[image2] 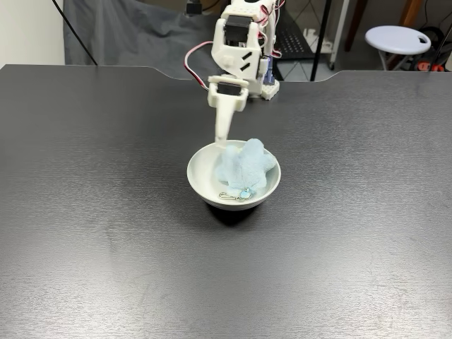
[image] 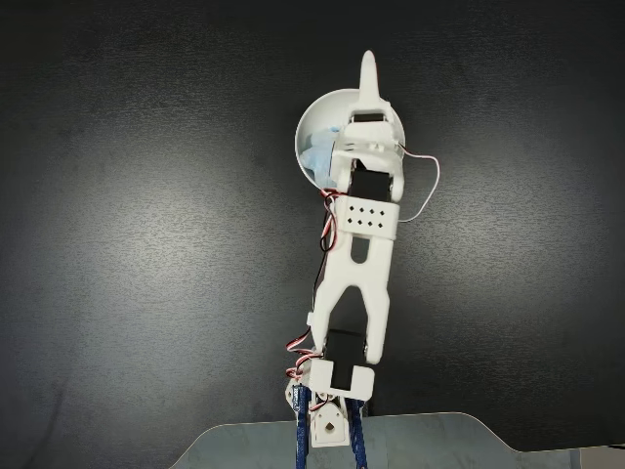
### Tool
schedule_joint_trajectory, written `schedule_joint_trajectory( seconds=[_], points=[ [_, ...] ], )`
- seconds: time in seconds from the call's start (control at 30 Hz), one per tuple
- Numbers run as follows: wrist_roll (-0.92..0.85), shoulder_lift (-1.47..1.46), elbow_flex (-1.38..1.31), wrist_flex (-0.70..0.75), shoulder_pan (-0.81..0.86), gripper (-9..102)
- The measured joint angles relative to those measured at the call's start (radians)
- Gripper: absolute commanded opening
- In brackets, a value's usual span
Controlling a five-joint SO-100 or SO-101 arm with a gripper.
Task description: Grasp a skyblue doll and put it in the white bowl.
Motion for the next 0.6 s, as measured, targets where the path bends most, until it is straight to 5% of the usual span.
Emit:
schedule_joint_trajectory(
  seconds=[0.23, 0.43, 0.6],
  points=[
    [0.021, 0.230, -0.087, 0.218, -0.005, 56],
    [0.198, 0.453, -0.138, 0.529, -0.011, 56],
    [0.285, 0.675, -0.138, 0.652, -0.083, 52]
  ],
)
